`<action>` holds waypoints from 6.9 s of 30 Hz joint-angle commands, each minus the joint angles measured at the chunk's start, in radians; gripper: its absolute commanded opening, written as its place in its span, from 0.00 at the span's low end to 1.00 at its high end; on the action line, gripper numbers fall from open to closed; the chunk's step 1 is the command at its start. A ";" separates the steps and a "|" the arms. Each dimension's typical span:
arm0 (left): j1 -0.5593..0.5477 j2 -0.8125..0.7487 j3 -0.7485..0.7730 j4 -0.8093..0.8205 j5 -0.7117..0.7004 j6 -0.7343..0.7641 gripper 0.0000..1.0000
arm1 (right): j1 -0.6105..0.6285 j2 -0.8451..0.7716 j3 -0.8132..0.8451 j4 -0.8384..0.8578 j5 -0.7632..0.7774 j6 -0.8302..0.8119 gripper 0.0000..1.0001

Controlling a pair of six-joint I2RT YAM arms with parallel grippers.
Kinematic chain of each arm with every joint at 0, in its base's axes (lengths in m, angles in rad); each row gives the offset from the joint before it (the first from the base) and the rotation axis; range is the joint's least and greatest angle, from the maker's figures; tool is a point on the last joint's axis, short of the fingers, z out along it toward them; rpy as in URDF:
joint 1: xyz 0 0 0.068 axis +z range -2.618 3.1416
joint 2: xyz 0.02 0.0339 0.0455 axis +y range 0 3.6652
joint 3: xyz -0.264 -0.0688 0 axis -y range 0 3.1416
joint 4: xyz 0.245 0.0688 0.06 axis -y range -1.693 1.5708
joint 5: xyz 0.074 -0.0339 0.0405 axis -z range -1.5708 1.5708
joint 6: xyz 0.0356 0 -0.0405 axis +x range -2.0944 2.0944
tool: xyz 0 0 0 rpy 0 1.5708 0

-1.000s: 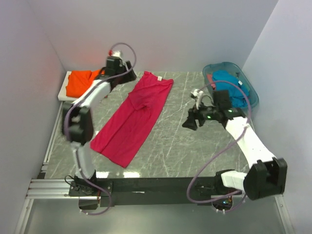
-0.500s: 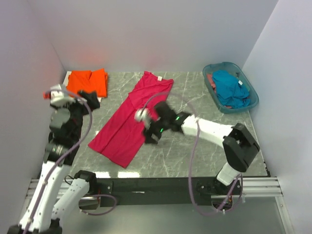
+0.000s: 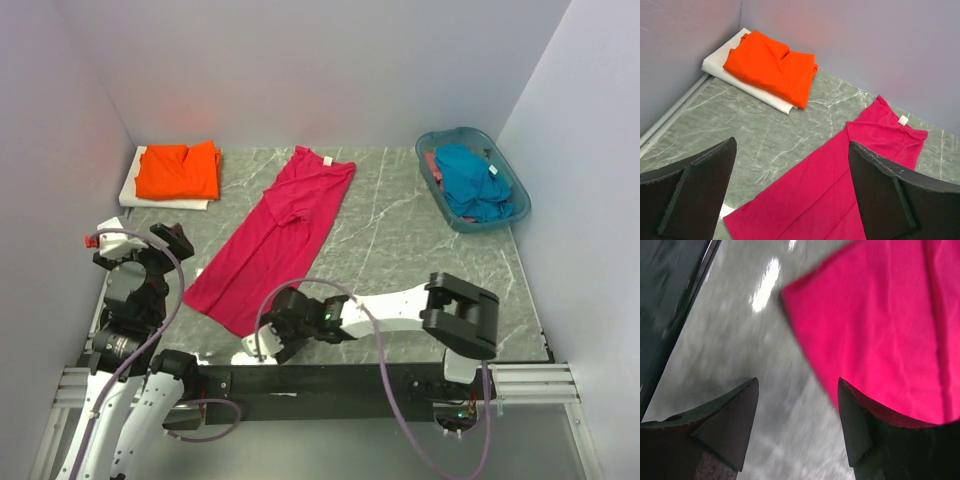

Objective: Fold and stack the t-shirts
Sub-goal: Fold the tshirt

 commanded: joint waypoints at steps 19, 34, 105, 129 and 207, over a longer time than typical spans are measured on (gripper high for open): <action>0.006 -0.095 0.006 0.011 -0.015 0.003 1.00 | 0.048 0.201 0.084 0.146 0.163 -0.045 0.30; 0.006 -0.072 0.005 0.016 0.016 0.007 0.99 | 0.035 -0.021 -0.094 -0.022 0.007 -0.131 0.00; 0.148 2.241 1.579 0.048 0.953 -0.319 0.00 | -1.055 -0.564 0.032 -0.457 -0.728 0.562 0.71; 0.213 1.919 1.304 0.165 0.828 -0.195 0.55 | -1.062 -0.520 0.033 -0.514 -0.720 0.501 0.71; 0.236 1.772 0.796 0.197 1.081 -0.037 0.29 | -0.775 -0.451 0.012 -0.501 -0.605 0.263 0.85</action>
